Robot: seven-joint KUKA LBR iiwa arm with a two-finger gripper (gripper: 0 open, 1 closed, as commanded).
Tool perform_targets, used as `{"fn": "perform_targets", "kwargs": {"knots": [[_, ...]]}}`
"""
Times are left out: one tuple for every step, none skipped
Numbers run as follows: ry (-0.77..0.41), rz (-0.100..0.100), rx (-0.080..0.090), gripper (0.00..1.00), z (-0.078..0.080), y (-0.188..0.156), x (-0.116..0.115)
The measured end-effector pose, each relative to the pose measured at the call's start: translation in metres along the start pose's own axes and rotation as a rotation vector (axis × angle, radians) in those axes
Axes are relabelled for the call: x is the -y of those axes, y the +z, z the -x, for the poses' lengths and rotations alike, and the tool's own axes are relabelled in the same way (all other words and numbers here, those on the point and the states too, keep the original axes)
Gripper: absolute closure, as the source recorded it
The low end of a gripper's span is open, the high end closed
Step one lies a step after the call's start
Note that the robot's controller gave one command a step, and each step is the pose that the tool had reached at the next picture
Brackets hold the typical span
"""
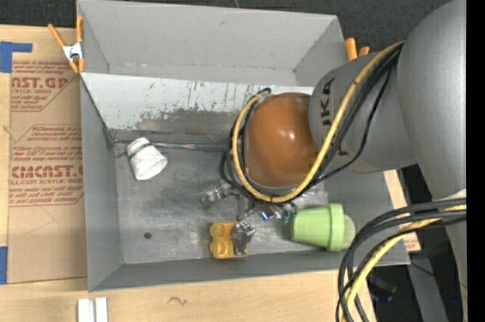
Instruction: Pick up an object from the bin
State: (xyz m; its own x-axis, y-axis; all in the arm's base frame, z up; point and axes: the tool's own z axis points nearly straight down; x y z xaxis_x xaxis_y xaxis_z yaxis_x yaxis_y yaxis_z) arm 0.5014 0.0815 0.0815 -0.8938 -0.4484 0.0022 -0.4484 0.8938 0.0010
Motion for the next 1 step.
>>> {"fn": "perform_targets", "kwargs": {"knots": [[0.165, -0.009, -0.014, 1.00, -0.0084, 0.0051, -0.0034]]}}
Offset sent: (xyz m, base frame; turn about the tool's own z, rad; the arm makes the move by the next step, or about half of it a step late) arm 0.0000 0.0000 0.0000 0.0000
